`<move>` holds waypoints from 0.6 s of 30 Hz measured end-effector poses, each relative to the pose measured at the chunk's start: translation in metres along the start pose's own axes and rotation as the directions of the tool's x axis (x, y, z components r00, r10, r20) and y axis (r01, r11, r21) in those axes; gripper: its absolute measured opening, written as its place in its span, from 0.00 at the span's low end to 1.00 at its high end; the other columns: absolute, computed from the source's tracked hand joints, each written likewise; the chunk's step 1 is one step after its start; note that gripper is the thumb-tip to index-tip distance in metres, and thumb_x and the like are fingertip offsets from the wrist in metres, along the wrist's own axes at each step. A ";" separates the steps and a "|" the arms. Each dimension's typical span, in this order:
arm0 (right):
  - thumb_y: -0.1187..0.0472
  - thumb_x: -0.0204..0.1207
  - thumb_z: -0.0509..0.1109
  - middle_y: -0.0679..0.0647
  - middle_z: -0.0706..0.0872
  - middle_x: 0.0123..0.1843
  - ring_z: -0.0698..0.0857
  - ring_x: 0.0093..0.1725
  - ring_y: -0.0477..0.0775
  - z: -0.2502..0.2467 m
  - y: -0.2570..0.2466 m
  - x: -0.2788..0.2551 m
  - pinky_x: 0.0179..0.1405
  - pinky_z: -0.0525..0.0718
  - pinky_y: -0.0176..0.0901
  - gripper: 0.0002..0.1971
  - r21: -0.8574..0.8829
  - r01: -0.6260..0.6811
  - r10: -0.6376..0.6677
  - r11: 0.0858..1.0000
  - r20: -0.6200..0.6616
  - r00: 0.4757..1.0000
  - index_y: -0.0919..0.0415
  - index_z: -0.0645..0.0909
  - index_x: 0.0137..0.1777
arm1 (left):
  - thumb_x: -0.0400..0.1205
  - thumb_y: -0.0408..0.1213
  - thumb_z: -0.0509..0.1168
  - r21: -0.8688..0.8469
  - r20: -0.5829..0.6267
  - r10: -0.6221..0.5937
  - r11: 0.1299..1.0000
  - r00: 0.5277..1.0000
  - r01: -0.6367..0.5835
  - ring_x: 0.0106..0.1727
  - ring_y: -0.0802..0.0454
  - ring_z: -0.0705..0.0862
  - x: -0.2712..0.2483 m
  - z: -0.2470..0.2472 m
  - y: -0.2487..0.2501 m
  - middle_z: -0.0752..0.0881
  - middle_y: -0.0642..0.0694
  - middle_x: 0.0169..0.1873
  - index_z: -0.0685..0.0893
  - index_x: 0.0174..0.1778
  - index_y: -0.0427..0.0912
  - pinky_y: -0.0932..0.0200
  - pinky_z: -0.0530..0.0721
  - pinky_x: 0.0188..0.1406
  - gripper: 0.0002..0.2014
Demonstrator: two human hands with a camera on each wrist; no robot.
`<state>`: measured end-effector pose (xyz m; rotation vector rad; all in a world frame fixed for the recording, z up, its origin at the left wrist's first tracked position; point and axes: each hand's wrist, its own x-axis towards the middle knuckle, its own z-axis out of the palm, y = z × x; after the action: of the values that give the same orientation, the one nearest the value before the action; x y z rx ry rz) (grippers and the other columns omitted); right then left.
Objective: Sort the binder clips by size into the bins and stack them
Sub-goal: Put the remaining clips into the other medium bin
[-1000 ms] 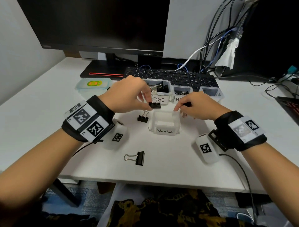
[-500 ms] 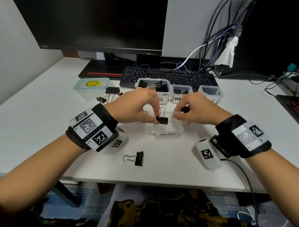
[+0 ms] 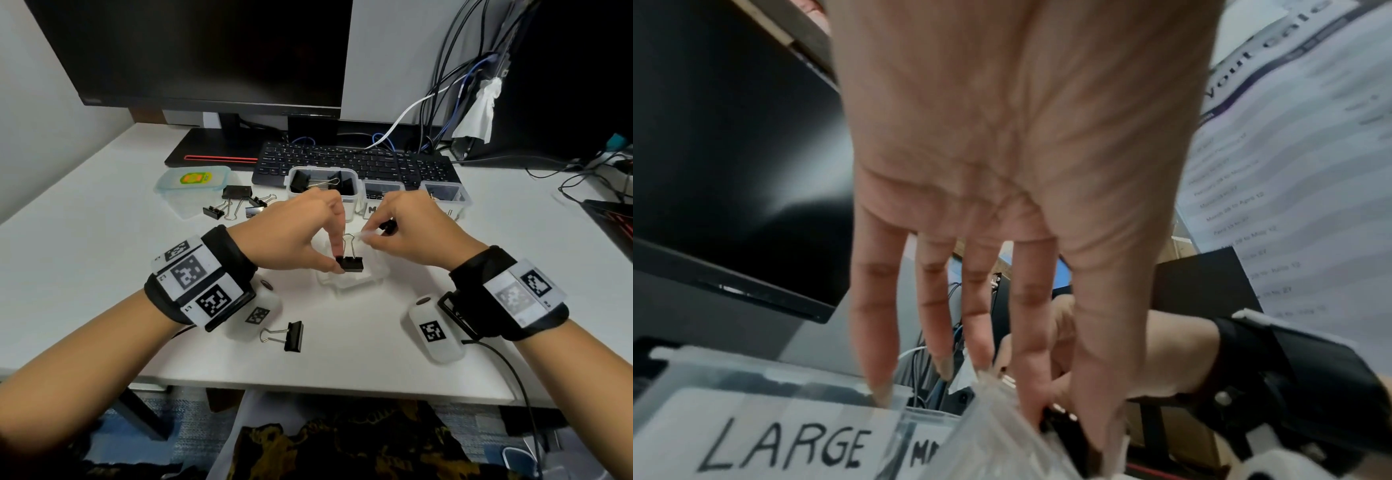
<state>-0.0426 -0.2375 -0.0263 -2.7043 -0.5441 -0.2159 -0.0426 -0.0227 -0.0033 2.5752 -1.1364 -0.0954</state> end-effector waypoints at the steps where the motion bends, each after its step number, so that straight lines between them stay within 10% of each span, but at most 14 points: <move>1: 0.53 0.75 0.75 0.43 0.82 0.41 0.80 0.39 0.45 0.000 0.000 0.000 0.46 0.82 0.45 0.05 0.004 0.000 0.000 1.000 0.004 1.000 0.51 0.92 0.45 | 0.71 0.54 0.76 -0.023 0.008 0.001 1.000 1.000 -0.001 0.58 0.57 0.73 0.000 -0.001 0.001 0.76 0.55 0.54 0.90 0.42 0.54 0.46 0.82 0.50 0.10; 18: 0.52 0.74 0.77 0.48 0.85 0.46 0.83 0.41 0.48 0.006 -0.011 0.002 0.44 0.77 0.40 0.07 0.025 0.002 -0.002 1.000 -0.009 1.000 0.52 0.92 0.47 | 0.72 0.51 0.75 0.243 0.049 -0.116 0.965 0.992 0.101 0.61 0.52 0.72 0.010 0.013 0.005 0.77 0.54 0.53 0.86 0.38 0.52 0.57 0.68 0.36 0.08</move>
<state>-0.0446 -0.2248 -0.0272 -2.6779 -0.5433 -0.2201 -0.0417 -0.0371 -0.0133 2.8676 -1.0870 -0.0676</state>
